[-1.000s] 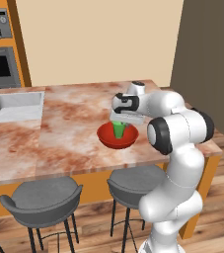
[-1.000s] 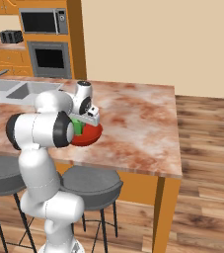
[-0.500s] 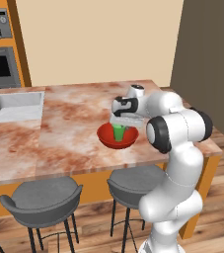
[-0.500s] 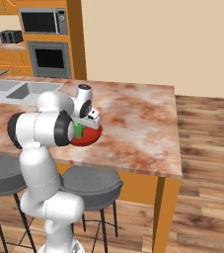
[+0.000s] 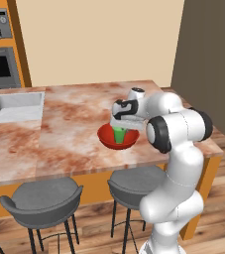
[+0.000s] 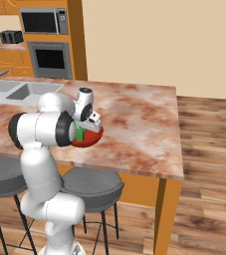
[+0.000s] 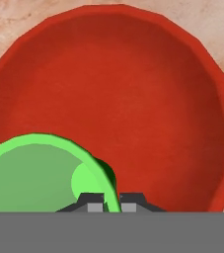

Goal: Place the cup inside the bowl on the dining table and move the bowl to any counter.

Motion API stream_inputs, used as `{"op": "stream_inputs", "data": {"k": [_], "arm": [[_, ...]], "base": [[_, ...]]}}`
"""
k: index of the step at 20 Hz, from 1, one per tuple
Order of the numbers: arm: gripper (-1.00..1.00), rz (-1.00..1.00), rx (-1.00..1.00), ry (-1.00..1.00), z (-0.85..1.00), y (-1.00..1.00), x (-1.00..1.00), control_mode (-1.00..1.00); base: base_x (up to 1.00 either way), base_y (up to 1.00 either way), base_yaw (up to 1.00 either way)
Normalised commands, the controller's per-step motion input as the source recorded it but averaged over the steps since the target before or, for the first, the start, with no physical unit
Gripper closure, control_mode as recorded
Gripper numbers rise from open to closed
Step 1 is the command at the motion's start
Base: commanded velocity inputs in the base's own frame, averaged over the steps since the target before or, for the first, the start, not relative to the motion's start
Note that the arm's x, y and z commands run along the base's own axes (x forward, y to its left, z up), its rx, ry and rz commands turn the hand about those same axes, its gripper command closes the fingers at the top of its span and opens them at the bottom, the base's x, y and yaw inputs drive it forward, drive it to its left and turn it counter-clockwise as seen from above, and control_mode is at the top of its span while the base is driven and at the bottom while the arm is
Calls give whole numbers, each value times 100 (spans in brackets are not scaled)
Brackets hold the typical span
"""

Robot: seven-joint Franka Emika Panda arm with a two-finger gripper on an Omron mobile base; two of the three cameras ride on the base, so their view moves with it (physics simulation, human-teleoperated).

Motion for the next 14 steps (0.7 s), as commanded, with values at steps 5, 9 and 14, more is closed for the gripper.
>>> {"op": "stream_inputs", "data": {"k": [5, 9, 14], "arm": [[100, 0, 0, 0, -14, 0, 0, -100], [100, 0, 0, 0, -12, 0, 0, -100], [100, 0, 0, 0, -6, 0, 0, -100]], "base": [[0, 0, 0], [0, 0, 0], [0, 0, 0]]}}
